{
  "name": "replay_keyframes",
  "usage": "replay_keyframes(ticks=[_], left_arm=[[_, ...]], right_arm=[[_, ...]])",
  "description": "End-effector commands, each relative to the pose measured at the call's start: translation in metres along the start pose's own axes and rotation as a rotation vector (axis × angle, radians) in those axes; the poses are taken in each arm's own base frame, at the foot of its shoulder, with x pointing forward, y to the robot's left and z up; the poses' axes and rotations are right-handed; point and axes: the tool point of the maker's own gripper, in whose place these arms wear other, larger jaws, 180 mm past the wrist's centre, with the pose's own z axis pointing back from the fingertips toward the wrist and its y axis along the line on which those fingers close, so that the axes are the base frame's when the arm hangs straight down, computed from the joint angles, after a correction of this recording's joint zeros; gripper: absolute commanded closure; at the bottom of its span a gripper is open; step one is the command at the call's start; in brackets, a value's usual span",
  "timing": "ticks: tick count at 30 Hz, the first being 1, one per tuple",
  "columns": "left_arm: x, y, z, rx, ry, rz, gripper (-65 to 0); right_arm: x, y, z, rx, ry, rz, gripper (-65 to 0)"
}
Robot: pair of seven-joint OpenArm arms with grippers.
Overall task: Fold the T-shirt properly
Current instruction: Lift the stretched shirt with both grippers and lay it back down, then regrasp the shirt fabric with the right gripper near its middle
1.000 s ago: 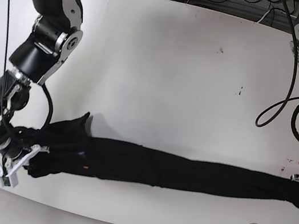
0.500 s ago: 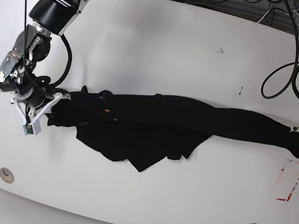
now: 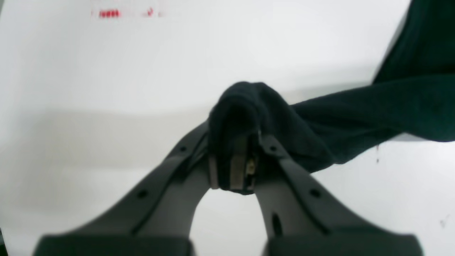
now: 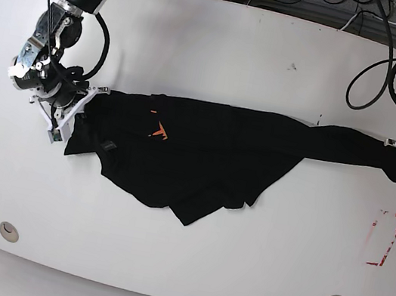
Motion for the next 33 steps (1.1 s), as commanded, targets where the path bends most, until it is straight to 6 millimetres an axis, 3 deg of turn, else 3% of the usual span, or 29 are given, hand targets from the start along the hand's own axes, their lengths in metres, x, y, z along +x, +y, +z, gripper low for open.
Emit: replay_keyframes(ticks=[1,5,10,14,19,26,33], left_arm=[[0.011,0.012,0.011,0.029,-0.035,-0.028,-1.7],[0.0,0.018,0.015,0.041,-0.002,-0.042,-1.7],[-0.002,0.018,0.015,0.043,0.004,-0.042,-1.7],[-0.003,0.019,0.016,0.043,0.005,-0.041,-1.7],[-0.001,0.018,0.016,0.045,0.0,-0.045,-1.7],[0.015,0.011,0.025,0.056,-0.043,-0.092,-1.7],[0.016,0.008,0.028,0.056,-0.047,-0.109,-1.7]], right_arm=[[0.007,-0.004,0.007,-0.014,-0.035,0.017,-4.6],[-0.005,-0.001,0.006,-0.006,-0.013,0.013,-16.0],[0.002,0.0,0.016,-0.026,-0.039,0.044,-34.2],[0.023,0.005,0.034,-0.06,-0.103,0.096,-49.3],[0.051,0.014,0.046,-0.08,-0.158,0.122,-62.3],[0.084,0.021,0.039,-0.045,-0.219,0.098,-65.0],[0.121,0.027,0.006,0.064,-0.283,0.021,-65.0]])
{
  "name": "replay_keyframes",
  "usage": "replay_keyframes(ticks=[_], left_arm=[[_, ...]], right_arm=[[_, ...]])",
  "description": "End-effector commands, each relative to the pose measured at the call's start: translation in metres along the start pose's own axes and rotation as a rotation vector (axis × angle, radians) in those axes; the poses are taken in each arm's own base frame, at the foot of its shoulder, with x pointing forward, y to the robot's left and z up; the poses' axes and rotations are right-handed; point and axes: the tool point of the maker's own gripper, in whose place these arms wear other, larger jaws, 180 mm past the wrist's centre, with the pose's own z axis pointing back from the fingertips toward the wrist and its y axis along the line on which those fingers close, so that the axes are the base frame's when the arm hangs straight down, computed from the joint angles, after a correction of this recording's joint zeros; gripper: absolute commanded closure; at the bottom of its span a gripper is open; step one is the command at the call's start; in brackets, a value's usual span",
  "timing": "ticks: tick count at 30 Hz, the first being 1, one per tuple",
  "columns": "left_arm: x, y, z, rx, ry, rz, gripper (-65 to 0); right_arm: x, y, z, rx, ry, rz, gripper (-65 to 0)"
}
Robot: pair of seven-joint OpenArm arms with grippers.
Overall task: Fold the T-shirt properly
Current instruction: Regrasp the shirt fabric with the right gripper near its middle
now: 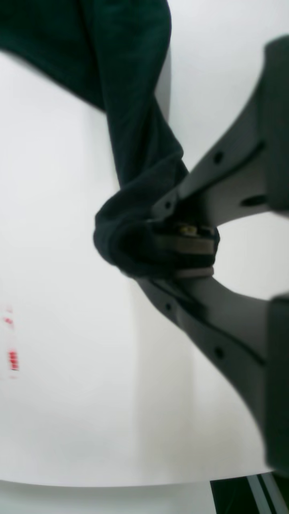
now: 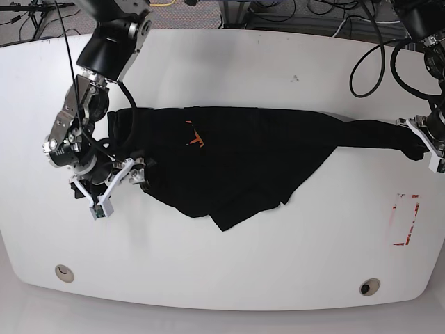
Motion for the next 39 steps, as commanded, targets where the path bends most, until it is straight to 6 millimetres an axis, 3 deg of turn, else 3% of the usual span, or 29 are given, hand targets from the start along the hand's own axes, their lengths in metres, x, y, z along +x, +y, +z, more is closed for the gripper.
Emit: replay_keyframes(ticks=[1,9,18,30,34,39], left_arm=[[0.016,0.006,0.006,0.018,-0.044,-0.024,-1.7],[0.017,0.007,0.006,0.018,-0.048,-0.023,-1.7],[0.019,0.006,0.006,0.016,-0.052,-0.024,-1.7],[0.019,0.006,0.006,0.015,-0.055,-0.023,-1.7],[0.02,0.006,0.006,0.014,-0.056,-0.024,-1.7],[0.02,0.006,0.006,0.014,-0.056,-0.024,-1.7]], right_arm=[[0.035,0.002,-0.011,0.047,-0.101,-0.003,-65.0],[0.046,0.024,-0.064,0.187,-0.1,-0.023,-65.0],[0.031,0.03,-0.108,0.238,-0.095,-0.127,-65.0],[0.015,0.037,-0.121,0.244,-0.056,-0.107,-64.4],[0.003,0.045,-0.124,0.256,-0.034,-0.107,-58.3],[0.006,0.05,-0.121,0.26,-0.051,-0.097,-50.3]])
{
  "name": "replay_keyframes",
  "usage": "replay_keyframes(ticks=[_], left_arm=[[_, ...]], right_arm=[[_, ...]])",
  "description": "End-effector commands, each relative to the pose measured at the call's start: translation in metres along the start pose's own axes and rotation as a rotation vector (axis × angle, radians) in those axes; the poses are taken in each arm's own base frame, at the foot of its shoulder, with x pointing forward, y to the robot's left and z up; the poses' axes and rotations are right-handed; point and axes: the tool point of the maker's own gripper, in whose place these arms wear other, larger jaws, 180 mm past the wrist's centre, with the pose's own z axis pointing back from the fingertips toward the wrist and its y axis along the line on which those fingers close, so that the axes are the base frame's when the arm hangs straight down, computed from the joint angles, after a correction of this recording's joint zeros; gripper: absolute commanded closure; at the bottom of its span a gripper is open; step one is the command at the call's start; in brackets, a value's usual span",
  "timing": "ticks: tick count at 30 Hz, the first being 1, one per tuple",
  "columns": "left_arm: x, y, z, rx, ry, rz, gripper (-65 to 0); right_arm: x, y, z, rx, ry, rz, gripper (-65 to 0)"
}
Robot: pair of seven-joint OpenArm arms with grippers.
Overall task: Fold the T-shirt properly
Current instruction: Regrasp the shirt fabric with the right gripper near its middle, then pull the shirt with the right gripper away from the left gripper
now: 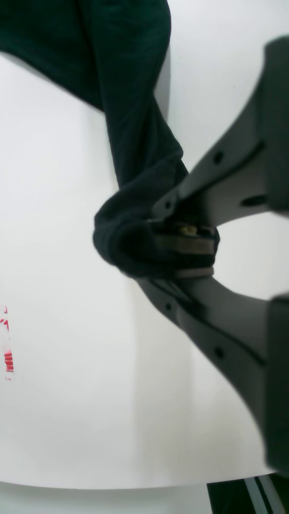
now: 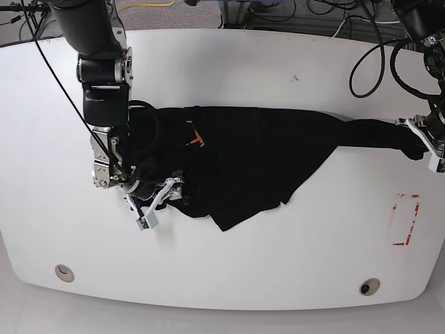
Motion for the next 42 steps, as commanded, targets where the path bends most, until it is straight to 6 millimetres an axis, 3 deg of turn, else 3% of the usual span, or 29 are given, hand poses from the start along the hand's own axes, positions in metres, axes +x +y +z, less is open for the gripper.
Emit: replay_keyframes(ticks=[1,11,14,17,21,30,35,42], left_arm=[[0.018,0.006,0.006,0.013,-0.055,-0.024,-1.7],[0.019,0.006,0.006,0.012,-0.055,-0.024,-1.7],[0.024,0.006,0.006,0.014,-0.068,-0.025,-1.7],[0.028,0.007,0.006,0.015,-0.076,-0.024,-1.7],[0.028,0.004,0.004,0.006,-0.072,-0.03,-1.7],[0.045,-0.01,-0.004,-0.024,-0.09,-0.064,-1.7],[0.05,-0.018,-0.008,-0.044,-0.092,-0.084,-1.7],[0.087,-0.02,-0.007,-0.042,-0.161,-0.123,-1.7]], right_arm=[[0.01,0.005,0.0,0.003,-0.003,0.015,-49.1],[0.006,0.016,0.002,0.012,0.003,0.049,-37.4],[0.005,0.017,0.002,0.013,0.005,0.051,-30.9],[0.005,0.017,0.002,0.013,0.005,0.051,-20.6],[0.005,0.017,0.003,0.011,0.006,0.053,0.0],[0.027,0.024,0.019,-0.003,-0.005,0.141,0.0],[0.053,0.028,0.04,-0.037,-0.044,0.211,0.0],[0.09,0.024,0.072,-0.104,-0.095,0.266,0.0]])
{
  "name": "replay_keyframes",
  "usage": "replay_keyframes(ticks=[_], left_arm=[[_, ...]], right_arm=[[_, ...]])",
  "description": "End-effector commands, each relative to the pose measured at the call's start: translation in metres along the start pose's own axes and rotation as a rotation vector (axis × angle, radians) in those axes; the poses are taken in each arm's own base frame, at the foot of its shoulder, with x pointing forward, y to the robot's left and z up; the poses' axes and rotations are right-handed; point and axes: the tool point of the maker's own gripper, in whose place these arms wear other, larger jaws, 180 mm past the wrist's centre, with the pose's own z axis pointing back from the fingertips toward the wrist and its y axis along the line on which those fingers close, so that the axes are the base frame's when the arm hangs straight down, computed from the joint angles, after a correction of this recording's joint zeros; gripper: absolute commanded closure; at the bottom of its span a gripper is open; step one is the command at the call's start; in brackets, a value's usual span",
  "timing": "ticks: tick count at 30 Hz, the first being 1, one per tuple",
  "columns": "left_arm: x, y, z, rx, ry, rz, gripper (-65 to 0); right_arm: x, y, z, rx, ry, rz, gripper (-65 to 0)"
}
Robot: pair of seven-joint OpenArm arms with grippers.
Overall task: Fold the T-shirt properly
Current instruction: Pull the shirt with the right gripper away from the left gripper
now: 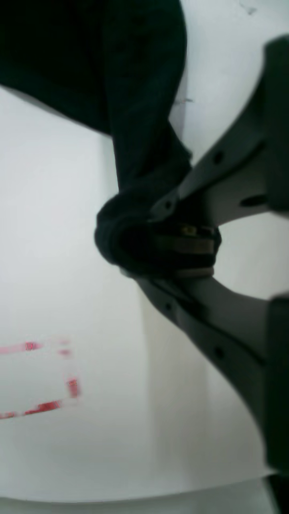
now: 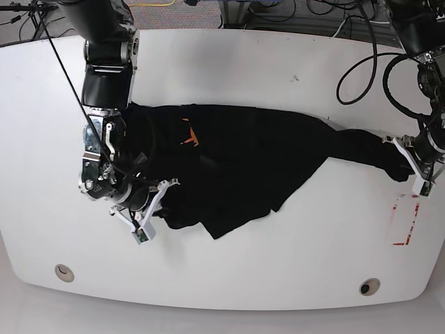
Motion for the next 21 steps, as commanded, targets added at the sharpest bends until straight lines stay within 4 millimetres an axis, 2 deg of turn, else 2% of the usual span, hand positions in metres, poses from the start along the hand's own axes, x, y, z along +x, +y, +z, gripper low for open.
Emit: replay_keyframes(ticks=[1,3,7,15,21], left_arm=[[0.031,0.013,0.009,0.034,-0.084,-0.027,-1.7],[0.04,0.02,0.01,0.068,-0.092,-0.042,-1.7],[0.063,0.036,0.014,0.139,-0.115,-0.069,-1.7],[0.114,0.052,0.024,0.216,-0.212,-0.075,-1.7],[0.173,0.064,0.048,0.26,-0.369,-0.085,-1.7]], right_arm=[[0.039,-0.008,0.015,-0.027,-0.087,0.039,0.0],[0.058,-0.013,0.022,-0.045,-0.113,0.061,0.0],[0.084,-0.032,0.036,-0.09,-0.135,0.1,0.0],[0.155,-0.051,0.066,-0.151,-0.25,0.17,0.0],[0.22,-0.063,0.103,-0.209,-0.363,0.232,0.0]])
